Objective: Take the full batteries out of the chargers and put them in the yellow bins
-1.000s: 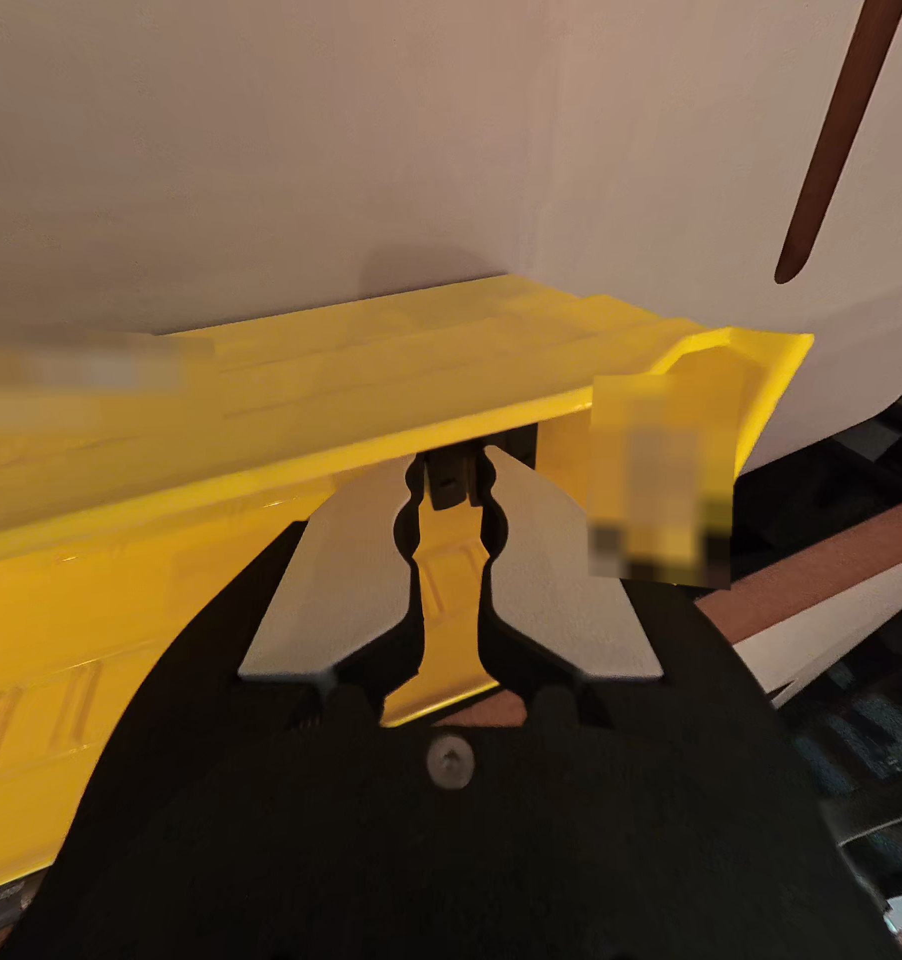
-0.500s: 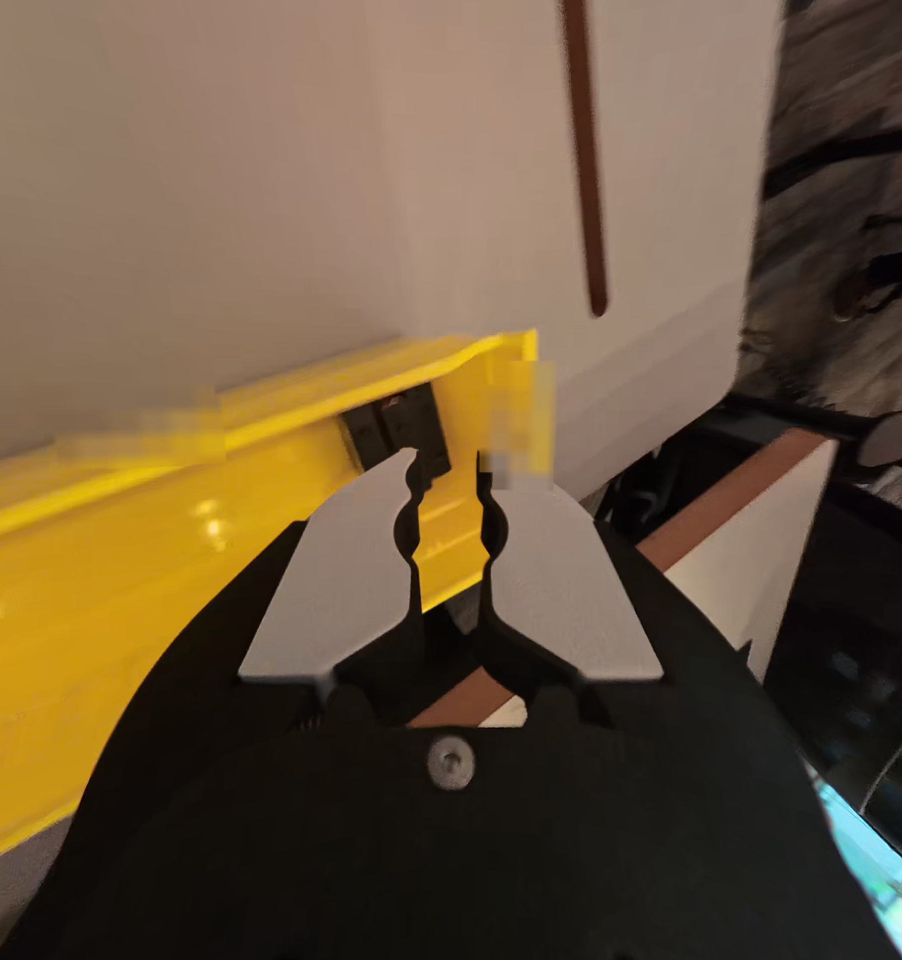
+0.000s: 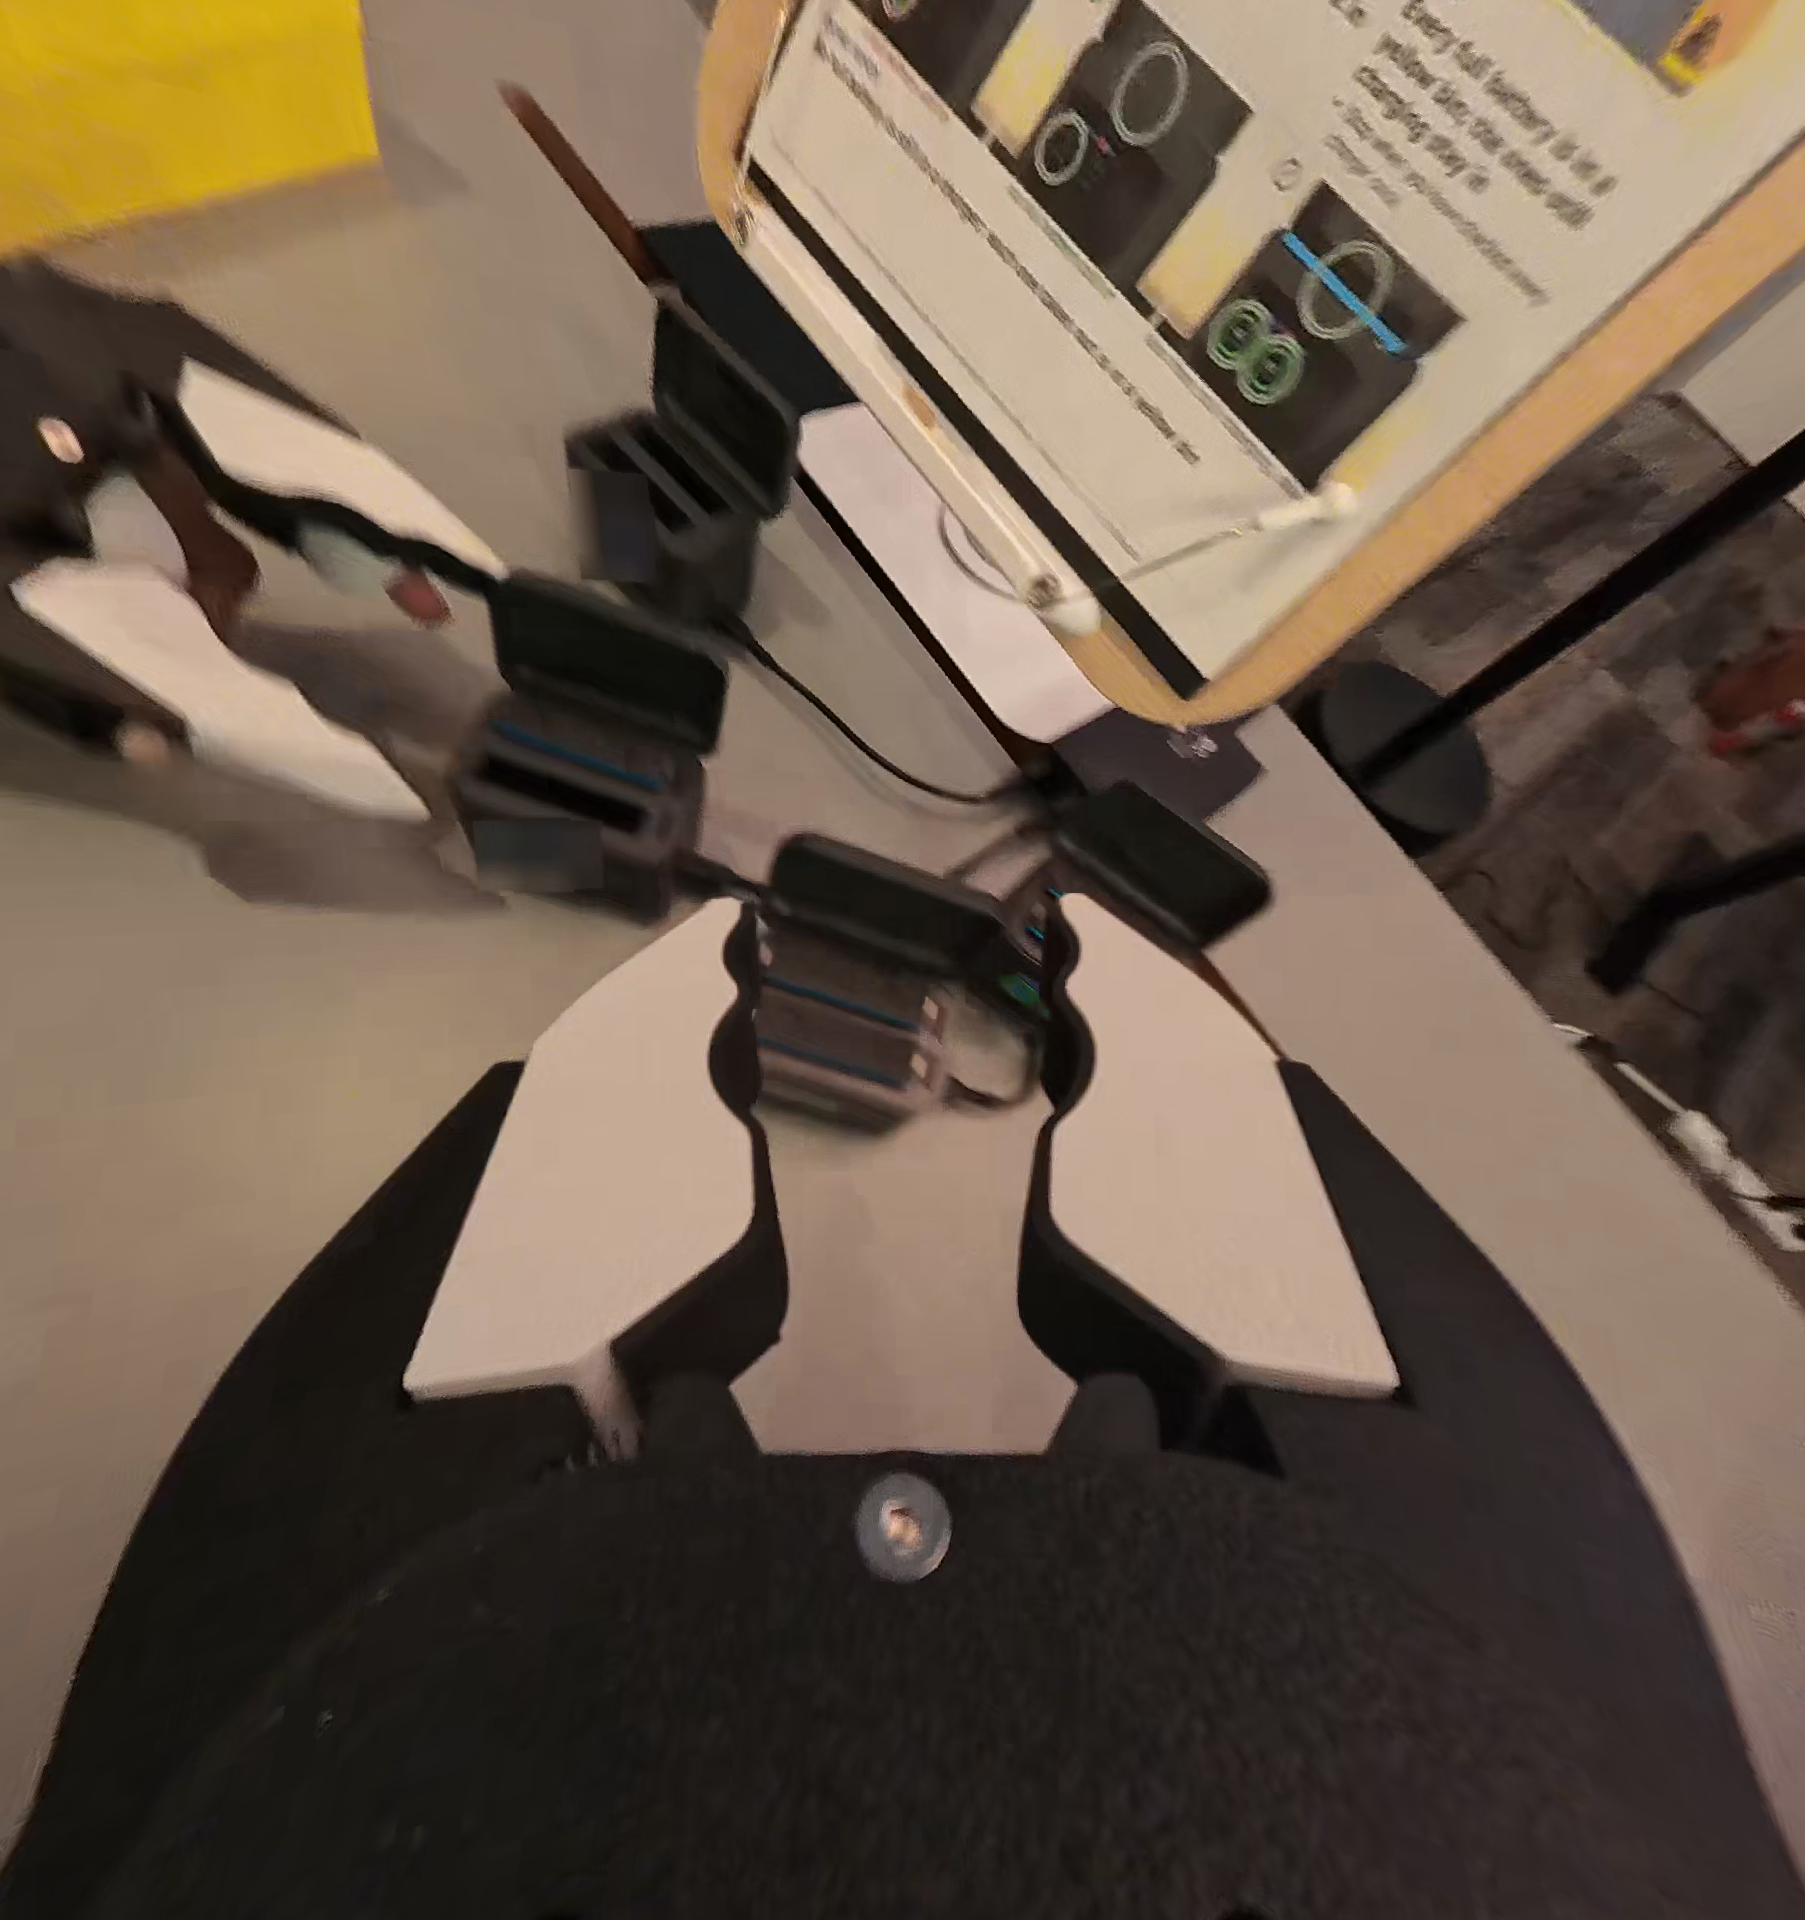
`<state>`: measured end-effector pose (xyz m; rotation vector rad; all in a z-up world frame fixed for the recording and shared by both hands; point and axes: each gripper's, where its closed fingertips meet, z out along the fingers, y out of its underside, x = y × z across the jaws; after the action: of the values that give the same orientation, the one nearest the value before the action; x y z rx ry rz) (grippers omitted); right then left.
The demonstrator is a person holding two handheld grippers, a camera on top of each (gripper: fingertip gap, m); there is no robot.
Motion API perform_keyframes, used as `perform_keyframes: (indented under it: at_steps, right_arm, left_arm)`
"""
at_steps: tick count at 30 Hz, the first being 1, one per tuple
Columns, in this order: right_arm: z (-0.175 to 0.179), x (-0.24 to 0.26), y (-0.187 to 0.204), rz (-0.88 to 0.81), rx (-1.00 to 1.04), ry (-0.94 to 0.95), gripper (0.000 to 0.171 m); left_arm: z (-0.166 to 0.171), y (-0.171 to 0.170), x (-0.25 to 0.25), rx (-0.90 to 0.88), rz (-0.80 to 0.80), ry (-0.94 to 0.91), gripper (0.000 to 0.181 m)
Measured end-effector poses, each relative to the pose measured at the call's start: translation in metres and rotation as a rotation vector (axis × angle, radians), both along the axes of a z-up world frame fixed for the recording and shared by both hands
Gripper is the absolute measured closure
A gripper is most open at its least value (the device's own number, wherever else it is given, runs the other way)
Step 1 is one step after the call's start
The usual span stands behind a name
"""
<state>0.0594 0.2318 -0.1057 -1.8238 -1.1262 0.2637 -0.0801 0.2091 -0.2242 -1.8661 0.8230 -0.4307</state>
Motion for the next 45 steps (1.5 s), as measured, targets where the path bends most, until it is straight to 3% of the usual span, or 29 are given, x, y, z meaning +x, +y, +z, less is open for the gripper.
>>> perform_keyframes:
  at_steps: [2, 9, 15, 19, 45]
  right_arm:
    - [-0.013, -0.027, -0.002, -0.019, -0.016, 0.065, 0.111]
    - [-0.059, -0.095, -0.014, -0.085, -0.165, 0.241, 0.107]
    - [-0.092, -0.115, -0.011, -0.164, -0.193, 0.225, 0.106]
    - [-0.107, -0.122, -0.007, -0.183, -0.208, 0.194, 0.104]
    - [-0.116, -0.13, 0.006, -0.239, -0.177, 0.244, 0.113]
  left_arm:
    - [-0.005, 0.002, 0.003, -0.03, 0.033, 0.011, 0.101]
    - [-0.027, 0.005, 0.01, -0.1, 0.074, 0.11, 0.104]
    - [-0.03, 0.004, 0.011, -0.116, 0.07, 0.12, 0.129]
    - [-0.031, 0.003, 0.01, -0.11, 0.069, 0.132, 0.129]
    - [-0.032, 0.002, 0.007, -0.131, 0.051, 0.145, 0.129]
